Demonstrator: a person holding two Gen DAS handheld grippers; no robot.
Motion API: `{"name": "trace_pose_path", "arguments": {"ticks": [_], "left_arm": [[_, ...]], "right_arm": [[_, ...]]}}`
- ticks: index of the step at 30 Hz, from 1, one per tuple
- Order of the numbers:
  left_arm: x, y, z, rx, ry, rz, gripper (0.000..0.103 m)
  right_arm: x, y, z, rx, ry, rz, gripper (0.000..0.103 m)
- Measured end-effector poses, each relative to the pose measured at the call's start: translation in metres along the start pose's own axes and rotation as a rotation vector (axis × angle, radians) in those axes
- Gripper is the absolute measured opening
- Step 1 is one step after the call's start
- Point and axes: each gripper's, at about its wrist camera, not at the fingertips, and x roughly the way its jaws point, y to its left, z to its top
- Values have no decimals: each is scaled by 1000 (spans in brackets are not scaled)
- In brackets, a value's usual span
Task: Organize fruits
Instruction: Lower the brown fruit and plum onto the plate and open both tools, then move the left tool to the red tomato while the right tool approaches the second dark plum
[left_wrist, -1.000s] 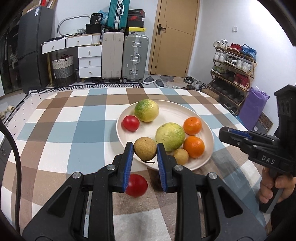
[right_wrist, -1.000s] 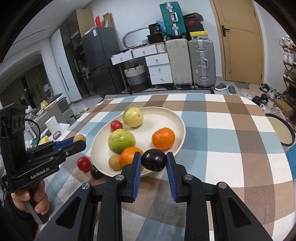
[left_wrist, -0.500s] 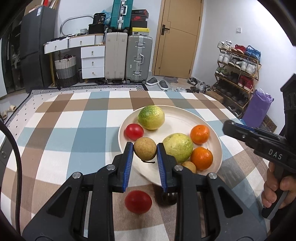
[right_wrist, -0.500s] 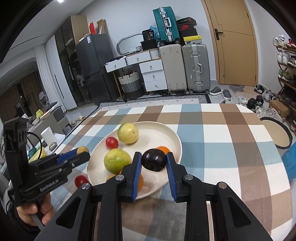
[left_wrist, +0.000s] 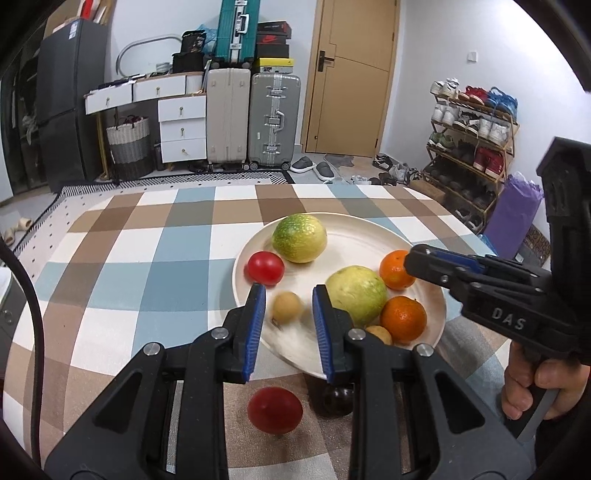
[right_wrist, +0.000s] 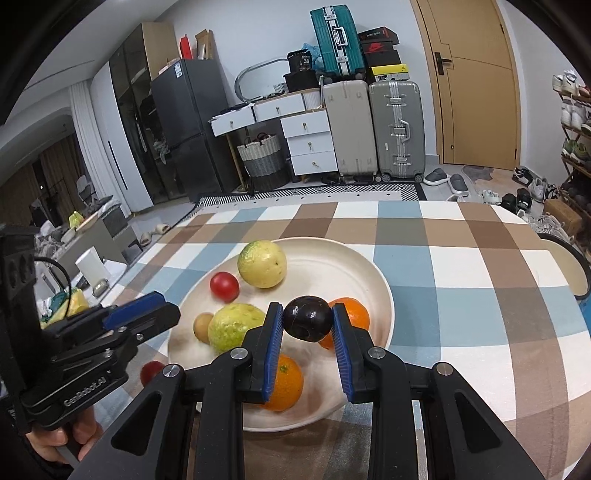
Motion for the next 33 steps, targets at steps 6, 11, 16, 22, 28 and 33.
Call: {"name": "trace_pose_path", "arguments": {"ticks": [6,11,16,22,28,33], "left_arm": [[-2,-2,-1,-6,-6,5,23],[-5,3,-4,-29,3,-1,25],[-14,5,-10,-19,14,29,61],[-38,3,-18,7,-3,44,91],[-56,8,-30,-10,10,27,103],[-61,11,-34,0,25,47,103]], "right_arm": [[1,-1,0,3,2,19,31],[-6,-1,-2,-3,-15,24,42],[-14,2,-6,-29,-6,18,44],[-30,6,-18,-55,-15,10,80],[-39,3,-27,-44,-4,10,100],[-40,7,-27,-44,0,26,102]]}}
